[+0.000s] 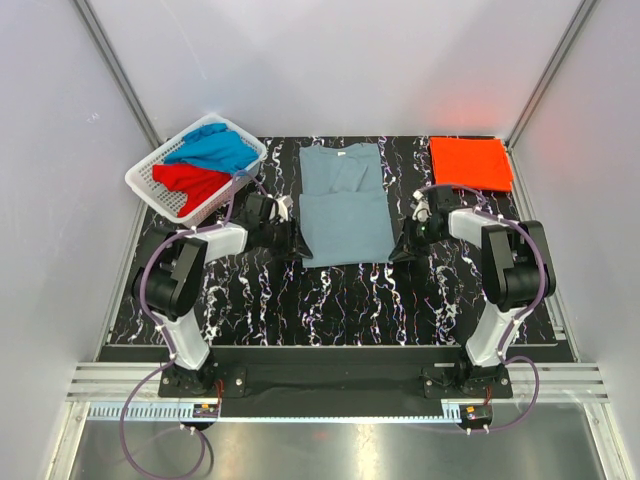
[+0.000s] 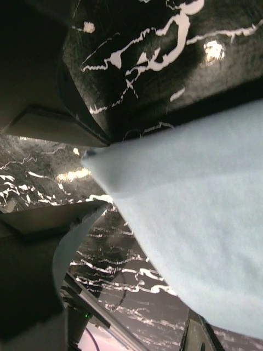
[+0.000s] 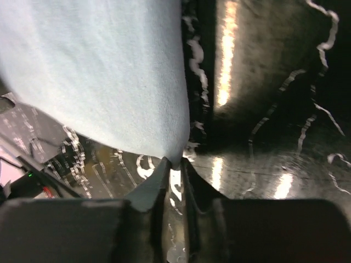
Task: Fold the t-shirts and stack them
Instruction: Fold the tshirt
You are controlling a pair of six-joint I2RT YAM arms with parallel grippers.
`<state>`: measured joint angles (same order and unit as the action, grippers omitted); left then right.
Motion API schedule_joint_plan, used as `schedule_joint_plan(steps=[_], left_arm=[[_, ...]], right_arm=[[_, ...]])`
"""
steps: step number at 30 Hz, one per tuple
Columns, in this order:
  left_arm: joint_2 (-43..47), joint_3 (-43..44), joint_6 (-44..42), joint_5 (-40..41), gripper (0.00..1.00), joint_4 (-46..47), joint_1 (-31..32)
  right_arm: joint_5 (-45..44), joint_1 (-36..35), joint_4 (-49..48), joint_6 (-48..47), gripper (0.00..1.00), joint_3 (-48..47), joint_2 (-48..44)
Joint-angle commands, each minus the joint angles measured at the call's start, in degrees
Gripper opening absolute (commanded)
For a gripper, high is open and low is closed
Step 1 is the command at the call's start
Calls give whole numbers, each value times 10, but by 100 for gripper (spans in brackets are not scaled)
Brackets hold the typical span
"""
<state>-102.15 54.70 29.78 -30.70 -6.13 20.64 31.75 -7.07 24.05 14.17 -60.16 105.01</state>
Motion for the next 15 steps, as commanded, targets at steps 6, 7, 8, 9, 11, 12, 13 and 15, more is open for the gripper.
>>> schedule_joint_plan(steps=[6,7,8,9,11,12,13,15], left_arm=[[-16,-2,-11,28,4,5,4],[-16,4,-11,34,0,0,4],[-16,8,-10,41,0,-18,4],[-14,11,-10,52,0,-25,4],[-2,10,-10,62,0,-38,5],[4,10,-10,69,0,-60,6],[10,8,-7,81,0,-70,10],[28,3,-3,99,0,-106,14]], right_arm=[[-58,3,-5,45,7,44,-33],[-55,3,-8,50,6,50,-40],[-53,3,-12,62,1,67,-46],[-58,3,-17,67,0,78,-55],[-69,3,-24,89,0,114,-82],[-68,2,-27,95,0,126,-91],[-64,2,-35,103,0,138,-110],[-69,2,-31,114,0,167,-127]])
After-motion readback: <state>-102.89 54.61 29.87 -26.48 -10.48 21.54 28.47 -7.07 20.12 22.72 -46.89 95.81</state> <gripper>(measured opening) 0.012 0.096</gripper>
